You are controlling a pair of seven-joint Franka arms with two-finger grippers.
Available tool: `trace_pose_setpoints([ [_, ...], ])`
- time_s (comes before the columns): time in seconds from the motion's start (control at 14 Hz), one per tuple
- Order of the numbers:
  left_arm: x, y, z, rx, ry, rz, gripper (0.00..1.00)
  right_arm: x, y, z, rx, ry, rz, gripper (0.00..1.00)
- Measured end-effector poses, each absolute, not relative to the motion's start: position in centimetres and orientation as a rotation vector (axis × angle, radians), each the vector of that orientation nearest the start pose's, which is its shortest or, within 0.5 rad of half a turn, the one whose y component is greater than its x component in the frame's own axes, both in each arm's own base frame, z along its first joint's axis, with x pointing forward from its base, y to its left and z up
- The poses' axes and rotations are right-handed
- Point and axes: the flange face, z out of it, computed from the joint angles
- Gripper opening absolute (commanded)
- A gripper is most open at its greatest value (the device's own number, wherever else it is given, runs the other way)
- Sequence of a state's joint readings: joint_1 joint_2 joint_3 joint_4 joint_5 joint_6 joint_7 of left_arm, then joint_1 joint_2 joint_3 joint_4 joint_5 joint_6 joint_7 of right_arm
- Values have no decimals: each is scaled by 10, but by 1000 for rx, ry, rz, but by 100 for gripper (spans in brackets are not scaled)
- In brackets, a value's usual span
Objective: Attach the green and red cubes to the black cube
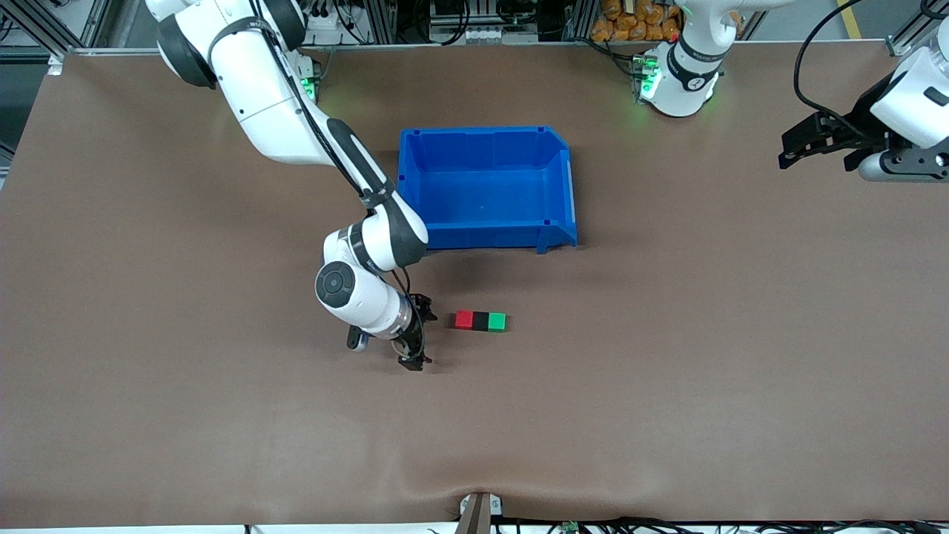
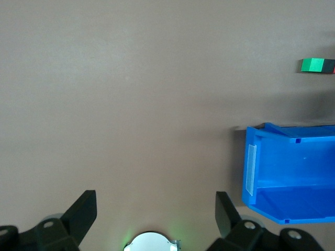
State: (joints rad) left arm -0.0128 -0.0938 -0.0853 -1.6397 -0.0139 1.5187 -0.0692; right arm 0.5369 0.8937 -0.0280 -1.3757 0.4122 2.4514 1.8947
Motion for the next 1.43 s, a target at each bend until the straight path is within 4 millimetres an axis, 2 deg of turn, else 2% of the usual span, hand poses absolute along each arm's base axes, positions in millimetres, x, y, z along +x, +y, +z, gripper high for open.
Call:
trace_pose_setpoints([
  [0.36,517,-55,641,-3145,46,35,100,661,360,197,-1888,2133,298,100],
  [0.79,519,-55,638,-3145,46,44,100,670,348,217,-1828,2117,379,100],
  [1.15,520,-55,638,-3146,46,41,100,671,344,232,-1875,2089,399,100],
  [1.43,523,-55,634,-3146,48,53,100,675,328,248,-1948,2049,428,100],
])
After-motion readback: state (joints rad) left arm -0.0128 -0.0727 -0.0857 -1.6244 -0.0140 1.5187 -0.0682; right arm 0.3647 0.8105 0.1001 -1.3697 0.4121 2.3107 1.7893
